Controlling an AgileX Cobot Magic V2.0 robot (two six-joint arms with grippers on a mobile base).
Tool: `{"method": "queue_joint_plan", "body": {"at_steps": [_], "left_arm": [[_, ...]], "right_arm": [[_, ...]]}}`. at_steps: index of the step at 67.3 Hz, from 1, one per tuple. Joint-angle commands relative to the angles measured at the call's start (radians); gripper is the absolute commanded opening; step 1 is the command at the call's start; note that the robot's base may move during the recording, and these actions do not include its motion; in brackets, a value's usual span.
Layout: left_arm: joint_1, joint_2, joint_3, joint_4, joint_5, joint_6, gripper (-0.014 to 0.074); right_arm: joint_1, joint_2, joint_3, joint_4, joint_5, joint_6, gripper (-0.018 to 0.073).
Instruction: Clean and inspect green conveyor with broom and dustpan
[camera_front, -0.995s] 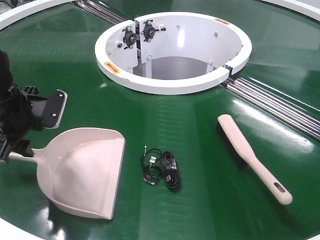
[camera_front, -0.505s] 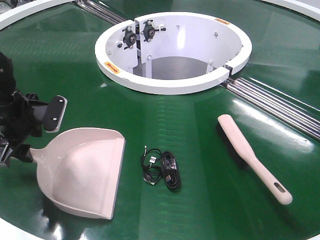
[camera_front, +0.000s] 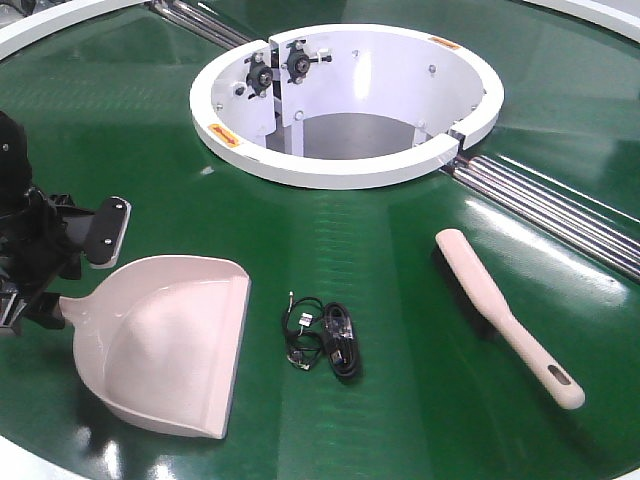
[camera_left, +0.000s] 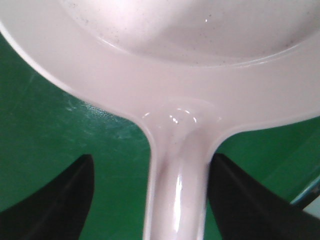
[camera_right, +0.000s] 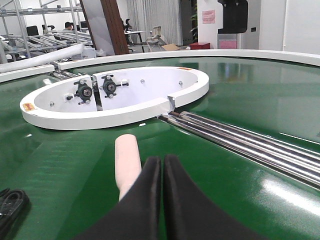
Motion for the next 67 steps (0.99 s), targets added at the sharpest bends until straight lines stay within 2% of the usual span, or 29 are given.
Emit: {"method": "queue_joint_plan", "body": {"at_steps": [1,14,23,37,58,67], "left_arm": [[0.000,-0.030,-0.026,-0.006,-0.019,0.001,0.0459],[0.000,-0.006,-0.026,-0.005,-0.008,0.001,0.0456],[0.000,0.003,-0.026,0.014,-0.006,0.001,0.0417],[0.000,0.009,-0.026,0.025,0.012,0.001,0.0282],[-0.001,-0.011,-0.027,0.016,0.034,0.001,0.0015],[-0.001,-0.034,-0.027,0.008,0.033,0.000,-0.0008]], "right_arm": [[-0.001,-0.019,0.020,-0.014,-0.076,0.001,-0.0010],[-0.001,-0.019,0.020,-0.014,-0.076,0.001,-0.0010],[-0.001,-0.019,0.020,-0.014,-0.076,0.001,-0.0010],[-0.001,-0.019,0.020,-0.014,-0.076,0.001,-0.0010],[-0.001,-0.019,0.020,-0.014,-0.076,0.001,-0.0010],[-0.001,-0.019,0.020,-0.014,-0.076,0.001,-0.0010]]}}
